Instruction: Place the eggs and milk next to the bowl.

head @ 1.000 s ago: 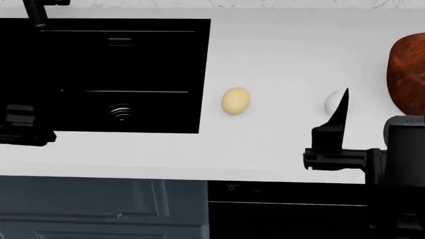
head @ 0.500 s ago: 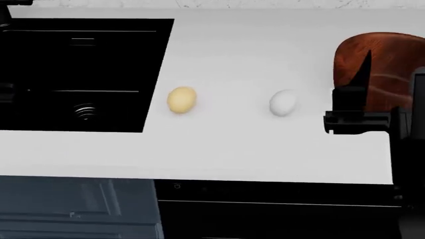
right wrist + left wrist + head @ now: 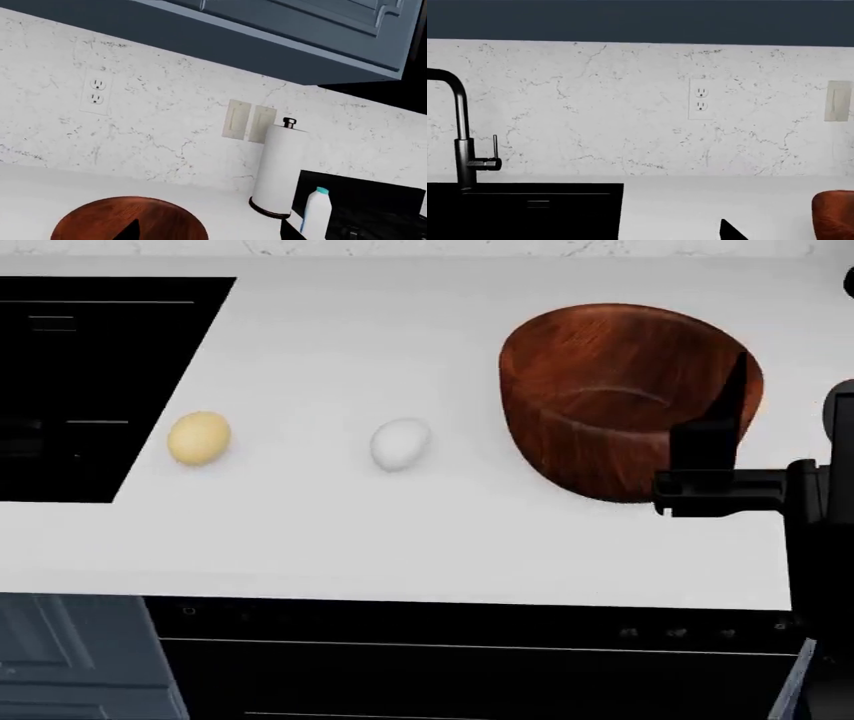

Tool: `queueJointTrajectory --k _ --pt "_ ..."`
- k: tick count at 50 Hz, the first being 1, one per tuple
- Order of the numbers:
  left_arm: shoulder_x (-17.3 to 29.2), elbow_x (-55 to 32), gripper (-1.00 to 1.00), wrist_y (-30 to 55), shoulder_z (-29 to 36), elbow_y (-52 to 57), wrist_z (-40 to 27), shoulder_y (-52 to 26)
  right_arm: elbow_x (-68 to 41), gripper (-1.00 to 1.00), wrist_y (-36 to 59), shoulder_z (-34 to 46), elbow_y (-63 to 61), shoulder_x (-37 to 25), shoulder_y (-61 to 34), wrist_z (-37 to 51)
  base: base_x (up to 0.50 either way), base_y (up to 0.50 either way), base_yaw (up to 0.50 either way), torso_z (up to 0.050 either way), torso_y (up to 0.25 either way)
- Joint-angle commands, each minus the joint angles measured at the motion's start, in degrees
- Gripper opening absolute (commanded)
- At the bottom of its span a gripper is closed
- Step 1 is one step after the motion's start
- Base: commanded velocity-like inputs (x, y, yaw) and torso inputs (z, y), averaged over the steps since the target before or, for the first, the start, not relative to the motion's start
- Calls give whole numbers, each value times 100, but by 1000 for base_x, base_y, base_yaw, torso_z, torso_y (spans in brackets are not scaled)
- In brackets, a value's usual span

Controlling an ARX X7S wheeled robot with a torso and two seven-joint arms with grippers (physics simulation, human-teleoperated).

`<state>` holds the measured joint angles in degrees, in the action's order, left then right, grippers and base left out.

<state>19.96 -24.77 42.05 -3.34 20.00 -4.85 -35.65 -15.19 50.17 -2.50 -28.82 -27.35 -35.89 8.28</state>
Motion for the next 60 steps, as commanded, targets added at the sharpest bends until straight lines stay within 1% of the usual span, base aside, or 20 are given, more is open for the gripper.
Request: queueJointTrajectory --k 1,22,37,60 --pt "7 -34 100 -21 -2 -33 3 53 -21 100 29 42 36 11 -36 4 0 -500 0 0 0" --pt "30 -77 100 -113 -38 -15 -8 202 -40 100 119 116 0 -12 -56 26 0 -496 0 0 0" --pt "55 -112 100 -138 -43 19 -19 236 -69 100 59 87 11 -2 -12 35 0 0 0 0 0" --pt "72 -157 100 -171 -73 -6 -69 213 -43 100 111 251 -40 -89 -24 25 295 -150 0 0 0"
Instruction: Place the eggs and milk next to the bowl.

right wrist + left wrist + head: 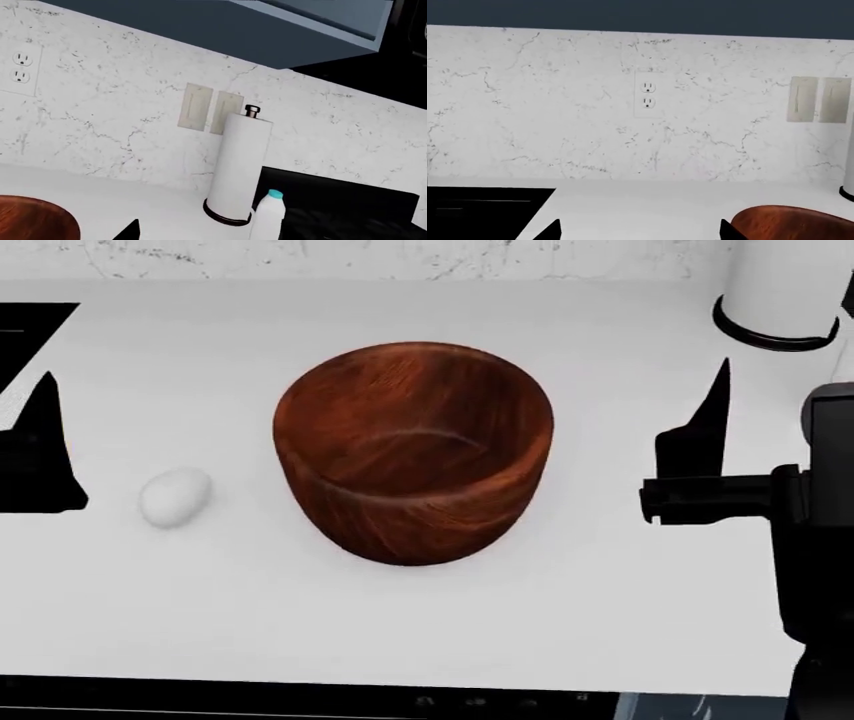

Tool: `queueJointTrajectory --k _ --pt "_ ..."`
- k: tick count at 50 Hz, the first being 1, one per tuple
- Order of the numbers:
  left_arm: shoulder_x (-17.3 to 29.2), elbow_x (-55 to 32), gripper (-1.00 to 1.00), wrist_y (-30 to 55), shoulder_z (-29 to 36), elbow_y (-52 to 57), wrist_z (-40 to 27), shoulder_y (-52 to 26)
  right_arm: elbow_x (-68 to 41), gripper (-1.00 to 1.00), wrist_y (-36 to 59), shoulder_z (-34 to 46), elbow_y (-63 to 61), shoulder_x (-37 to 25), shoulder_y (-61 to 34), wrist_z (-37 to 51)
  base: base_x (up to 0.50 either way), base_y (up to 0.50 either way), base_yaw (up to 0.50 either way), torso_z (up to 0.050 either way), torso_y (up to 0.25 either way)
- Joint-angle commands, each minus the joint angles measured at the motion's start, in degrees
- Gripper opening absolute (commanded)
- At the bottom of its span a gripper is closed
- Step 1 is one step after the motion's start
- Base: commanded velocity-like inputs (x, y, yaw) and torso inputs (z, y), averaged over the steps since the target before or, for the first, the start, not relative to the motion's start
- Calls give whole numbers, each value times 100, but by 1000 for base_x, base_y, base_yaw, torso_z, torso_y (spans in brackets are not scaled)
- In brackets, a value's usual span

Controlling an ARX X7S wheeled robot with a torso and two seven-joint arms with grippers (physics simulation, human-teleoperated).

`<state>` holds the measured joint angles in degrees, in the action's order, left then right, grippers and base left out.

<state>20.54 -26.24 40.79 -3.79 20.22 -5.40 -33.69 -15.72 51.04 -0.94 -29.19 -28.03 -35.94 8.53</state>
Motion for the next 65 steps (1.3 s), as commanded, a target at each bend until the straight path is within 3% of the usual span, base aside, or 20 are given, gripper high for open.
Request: queueJointTrajectory --k 1,44,65 --pt "13 -14 100 -49 -29 -35 -13 18 9 100 24 98 0 -18 -23 1 309 0 0 0 0" --pt "57 -181 100 -49 -130 11 -81 37 -49 100 96 160 0 -16 -56 40 302 0 0 0 0" --pt "130 -434 100 275 -211 70 -122 -90 -96 100 59 142 -3 -22 -26 35 0 0 0 0 0"
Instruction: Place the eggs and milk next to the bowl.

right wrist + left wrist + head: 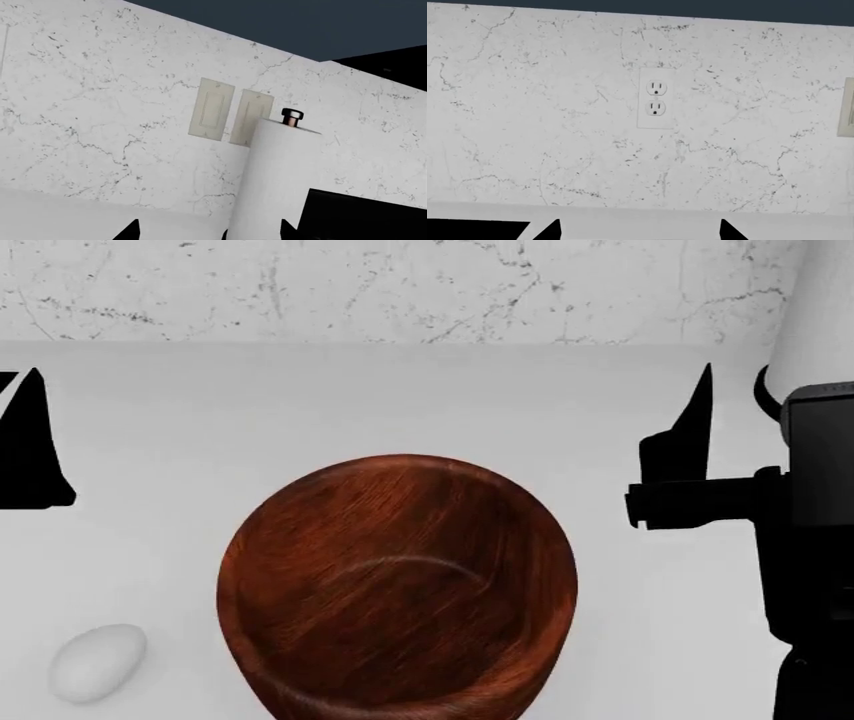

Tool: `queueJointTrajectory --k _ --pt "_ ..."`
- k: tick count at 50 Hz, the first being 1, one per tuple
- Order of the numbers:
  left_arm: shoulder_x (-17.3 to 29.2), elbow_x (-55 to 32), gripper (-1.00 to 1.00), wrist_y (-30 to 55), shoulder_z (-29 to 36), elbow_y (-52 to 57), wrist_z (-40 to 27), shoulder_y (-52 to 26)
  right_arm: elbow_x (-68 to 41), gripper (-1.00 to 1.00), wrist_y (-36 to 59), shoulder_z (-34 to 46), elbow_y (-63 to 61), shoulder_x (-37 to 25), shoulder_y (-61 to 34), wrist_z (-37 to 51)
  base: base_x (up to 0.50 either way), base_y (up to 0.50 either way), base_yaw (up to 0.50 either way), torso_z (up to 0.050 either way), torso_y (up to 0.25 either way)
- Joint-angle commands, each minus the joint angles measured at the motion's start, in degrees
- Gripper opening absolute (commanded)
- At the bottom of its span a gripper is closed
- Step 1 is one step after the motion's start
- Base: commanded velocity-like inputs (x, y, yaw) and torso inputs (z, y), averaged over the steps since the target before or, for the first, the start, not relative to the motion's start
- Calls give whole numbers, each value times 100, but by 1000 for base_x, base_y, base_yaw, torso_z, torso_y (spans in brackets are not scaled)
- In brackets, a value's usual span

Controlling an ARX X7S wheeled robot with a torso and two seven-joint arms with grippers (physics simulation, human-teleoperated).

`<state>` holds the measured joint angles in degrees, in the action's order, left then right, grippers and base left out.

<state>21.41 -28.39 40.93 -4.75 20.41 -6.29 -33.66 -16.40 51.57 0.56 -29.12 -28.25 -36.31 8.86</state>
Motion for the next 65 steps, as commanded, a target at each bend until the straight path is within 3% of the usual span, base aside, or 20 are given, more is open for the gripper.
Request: queueJointTrajectory --k 1,15,40,65 --pt "51 -249 100 305 -147 70 -53 -107 -26 100 -5 -8 -1 -3 13 0 0 0 0 0 0" --pt "1153 -937 100 1866 60 605 450 -402 -29 100 -32 108 109 1 -58 -37 0 0 0 0 0" --pt "1998 -2489 100 4070 -497 1375 564 -594 -105 100 22 73 29 -51 -13 -53 0 0 0 0 0" --pt "2889 -3157 100 4057 -575 1734 1348 10 -149 100 66 73 -16 -64 9 -25 0 0 0 0 0"
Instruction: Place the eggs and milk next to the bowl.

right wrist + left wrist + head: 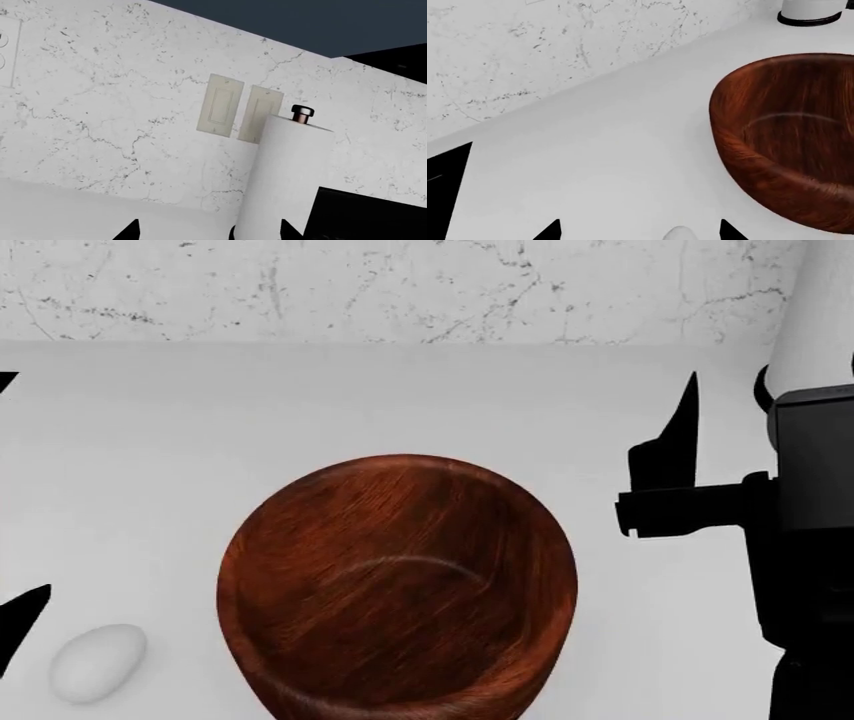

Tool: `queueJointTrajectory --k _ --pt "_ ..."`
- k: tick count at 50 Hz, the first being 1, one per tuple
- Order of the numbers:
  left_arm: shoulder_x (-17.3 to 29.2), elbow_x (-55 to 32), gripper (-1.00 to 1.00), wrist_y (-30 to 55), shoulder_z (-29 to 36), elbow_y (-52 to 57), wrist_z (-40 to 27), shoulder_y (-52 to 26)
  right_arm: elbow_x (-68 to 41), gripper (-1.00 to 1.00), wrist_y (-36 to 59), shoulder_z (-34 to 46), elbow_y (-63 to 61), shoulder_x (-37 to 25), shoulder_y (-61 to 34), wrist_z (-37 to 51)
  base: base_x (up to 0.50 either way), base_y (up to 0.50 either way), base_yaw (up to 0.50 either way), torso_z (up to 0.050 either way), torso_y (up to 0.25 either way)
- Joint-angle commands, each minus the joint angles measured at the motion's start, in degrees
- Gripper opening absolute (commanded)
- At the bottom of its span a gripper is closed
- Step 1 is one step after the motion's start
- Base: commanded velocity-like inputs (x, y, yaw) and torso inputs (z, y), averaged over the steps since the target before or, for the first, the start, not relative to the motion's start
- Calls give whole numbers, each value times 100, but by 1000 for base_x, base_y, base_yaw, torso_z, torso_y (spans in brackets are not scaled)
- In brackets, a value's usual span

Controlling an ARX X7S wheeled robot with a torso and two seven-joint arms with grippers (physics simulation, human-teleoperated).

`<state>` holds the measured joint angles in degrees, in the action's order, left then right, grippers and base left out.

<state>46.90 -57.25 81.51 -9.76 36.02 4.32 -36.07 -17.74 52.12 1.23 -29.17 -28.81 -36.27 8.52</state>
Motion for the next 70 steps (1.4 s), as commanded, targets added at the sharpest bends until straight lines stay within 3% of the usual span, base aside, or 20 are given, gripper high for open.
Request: queueJointTrajectory --k 1,14,21,28,70 --pt "389 -302 100 -17 -93 193 341 302 -16 100 13 7 -11 -8 3 9 0 0 0 0 0" --pt "605 -307 100 -278 -87 239 562 615 -33 100 61 34 -35 -7 -28 30 0 0 0 0 0" --pt "647 135 100 -693 307 90 740 879 -36 100 22 39 -4 3 -5 33 0 0 0 0 0" --pt "583 472 100 -1007 734 -131 889 879 -45 100 25 32 -13 -2 19 45 0 0 0 0 0" --pt "343 1240 100 -1612 1760 -736 1007 910 -83 100 -5 21 1 -27 74 88 0 0 0 0 0"
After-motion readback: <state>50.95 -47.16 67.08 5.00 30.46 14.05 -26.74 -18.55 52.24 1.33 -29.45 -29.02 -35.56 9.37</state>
